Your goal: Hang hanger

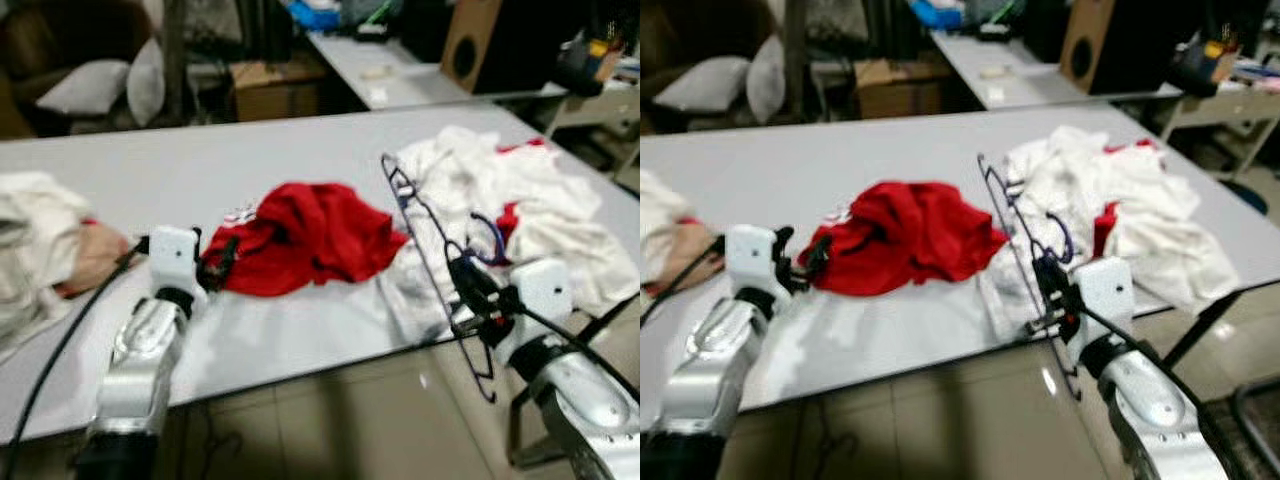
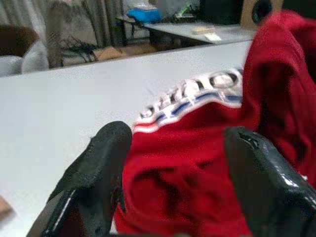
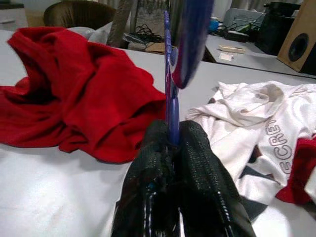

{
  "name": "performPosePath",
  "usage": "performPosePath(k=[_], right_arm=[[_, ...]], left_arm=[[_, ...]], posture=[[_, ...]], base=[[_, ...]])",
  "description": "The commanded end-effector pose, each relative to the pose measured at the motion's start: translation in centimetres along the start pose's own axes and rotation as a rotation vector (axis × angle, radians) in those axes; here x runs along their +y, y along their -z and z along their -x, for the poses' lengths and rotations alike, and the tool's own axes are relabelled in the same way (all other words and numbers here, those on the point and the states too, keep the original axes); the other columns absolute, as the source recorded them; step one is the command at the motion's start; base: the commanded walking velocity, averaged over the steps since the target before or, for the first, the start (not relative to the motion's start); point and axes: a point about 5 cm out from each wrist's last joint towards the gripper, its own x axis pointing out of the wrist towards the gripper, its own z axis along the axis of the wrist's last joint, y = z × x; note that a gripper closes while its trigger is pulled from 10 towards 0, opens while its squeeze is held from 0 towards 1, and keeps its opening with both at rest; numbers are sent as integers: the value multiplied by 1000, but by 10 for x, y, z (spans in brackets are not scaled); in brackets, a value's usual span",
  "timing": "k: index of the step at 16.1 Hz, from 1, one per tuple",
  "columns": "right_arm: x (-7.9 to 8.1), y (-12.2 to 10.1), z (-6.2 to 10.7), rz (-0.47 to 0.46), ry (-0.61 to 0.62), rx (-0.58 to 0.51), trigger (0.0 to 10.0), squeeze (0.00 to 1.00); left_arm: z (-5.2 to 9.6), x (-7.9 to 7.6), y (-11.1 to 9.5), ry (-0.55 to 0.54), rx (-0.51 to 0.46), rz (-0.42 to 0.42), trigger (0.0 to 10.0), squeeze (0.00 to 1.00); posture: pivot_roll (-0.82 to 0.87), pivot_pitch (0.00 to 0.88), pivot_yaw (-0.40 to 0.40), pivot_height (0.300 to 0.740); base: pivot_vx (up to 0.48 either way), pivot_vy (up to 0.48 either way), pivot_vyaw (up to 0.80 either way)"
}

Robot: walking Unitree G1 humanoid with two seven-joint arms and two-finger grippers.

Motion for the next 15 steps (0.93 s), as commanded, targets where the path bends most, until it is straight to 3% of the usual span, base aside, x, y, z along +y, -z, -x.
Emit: performPosePath(k=[1, 5, 6, 7, 11, 13, 14, 15], right_arm=[[-5, -3, 3, 18, 18, -14, 10000, 0], [-9, -2, 1, 65, -32, -11, 10000, 0], [-11, -4, 1, 68, -47, -15, 10000, 0], [-11, -4, 2, 69, -63, -14, 10000, 0], [-12, 0, 5, 90, -139, 17, 10000, 0], [-8, 2, 6, 93, -175, 25, 10000, 0], [-7, 2, 7, 92, -189, 27, 10000, 0], [-5, 3, 8, 90, -196, 28, 10000, 0]], left_arm=[[-5, -4, -6, 20, -19, -11, 10000, 1000], [-16, 5, -2, 41, 39, -48, 10000, 1000], [-20, 10, 5, 54, 77, -78, 10000, 439], [-22, 12, 9, 65, 106, -89, 10000, 0], [-26, 23, 20, 20, 177, -126, 10000, 0], [-21, 42, 21, -69, 166, -112, 4039, 0], [-20, 45, 22, -72, 159, -107, 3137, 0], [-18, 46, 22, -70, 157, -107, 4039, 0]], posture=[[-140, 0, 36, 740], [-151, 0, 69, 740], [-155, 0, 69, 740], [-157, 0, 69, 740], [-151, 0, 57, 740], [-152, 0, 63, 740], [-152, 0, 69, 740], [-152, 0, 72, 740]], base=[[0, 0, 0], [0, 0, 0], [0, 0, 0], [0, 0, 0], [0, 0, 0], [0, 0, 0], [0, 0, 0], [0, 0, 0]])
